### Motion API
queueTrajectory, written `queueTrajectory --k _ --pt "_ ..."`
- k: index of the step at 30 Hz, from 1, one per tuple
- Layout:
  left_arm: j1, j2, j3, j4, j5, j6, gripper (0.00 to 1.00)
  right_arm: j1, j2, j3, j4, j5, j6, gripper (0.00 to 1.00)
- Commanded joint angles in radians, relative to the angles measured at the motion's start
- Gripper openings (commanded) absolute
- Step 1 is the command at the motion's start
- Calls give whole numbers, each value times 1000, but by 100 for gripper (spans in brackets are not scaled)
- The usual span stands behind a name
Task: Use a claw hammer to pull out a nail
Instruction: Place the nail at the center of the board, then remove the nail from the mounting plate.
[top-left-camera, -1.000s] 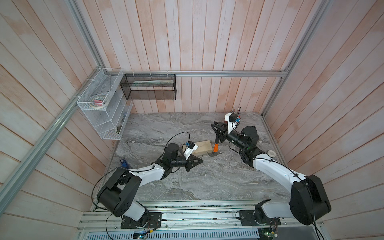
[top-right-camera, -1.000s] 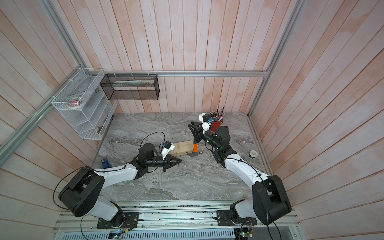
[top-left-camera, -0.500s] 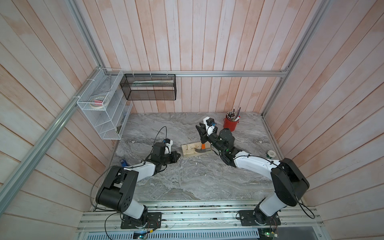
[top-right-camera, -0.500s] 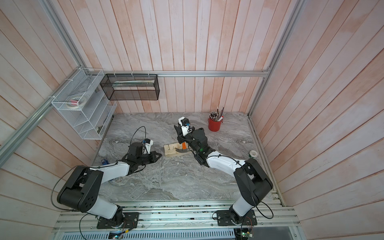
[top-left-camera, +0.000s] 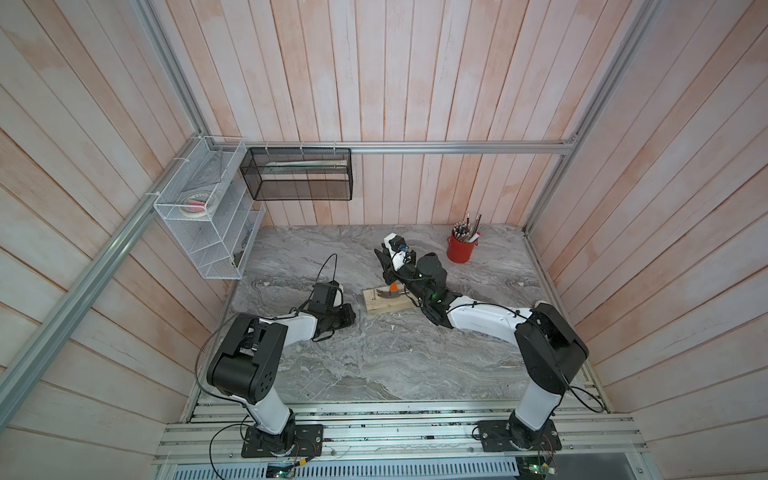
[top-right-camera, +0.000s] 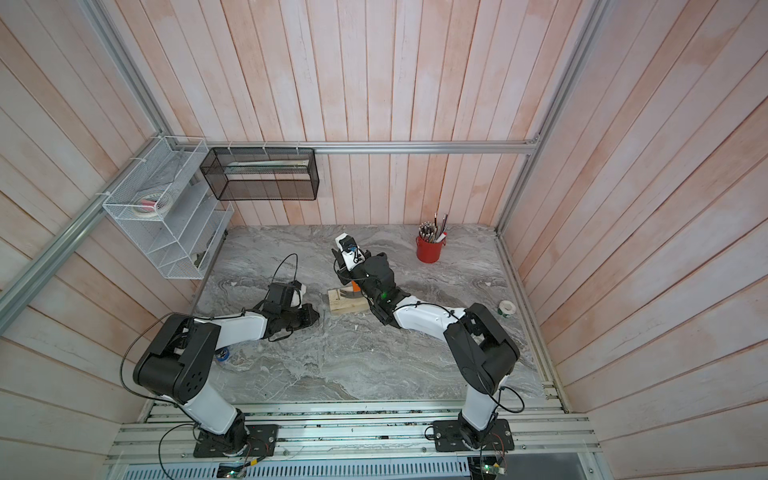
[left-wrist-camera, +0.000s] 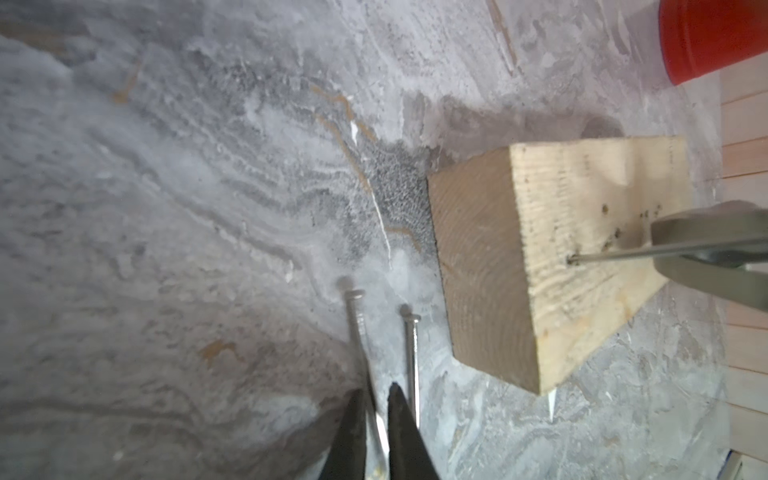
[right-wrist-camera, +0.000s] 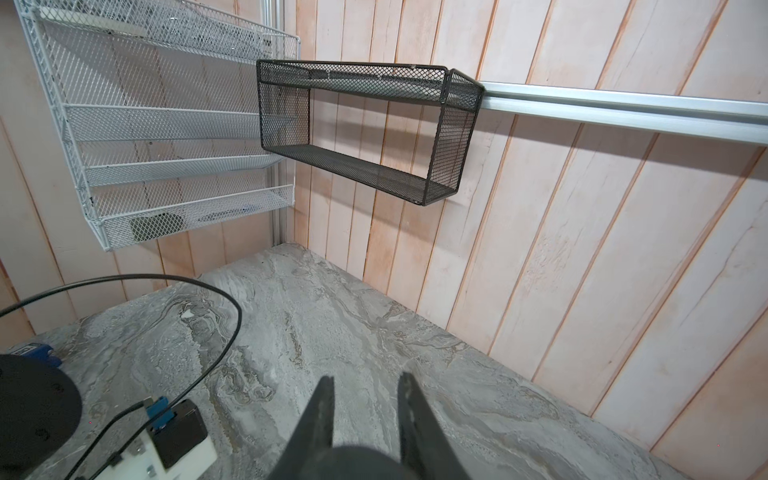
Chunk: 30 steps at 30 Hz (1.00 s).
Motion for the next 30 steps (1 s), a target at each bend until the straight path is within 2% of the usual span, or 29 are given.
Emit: queueTrajectory --k 1,12,16,19,30 --pt "-1 32 8 -41 -6 21 21 13 7 59 72 -3 -23 0" --pt "0 -52 16 -55 28 21 27 29 39 115 24 -14 -48 0" --pt "0 -74 4 36 118 -1 32 31 49 127 16 -12 -51 0" --pt "-2 -58 1 118 169 -26 34 35 52 132 13 -9 -53 0" --pt "-4 33 53 212 209 -45 34 41 78 174 -14 -8 -53 0"
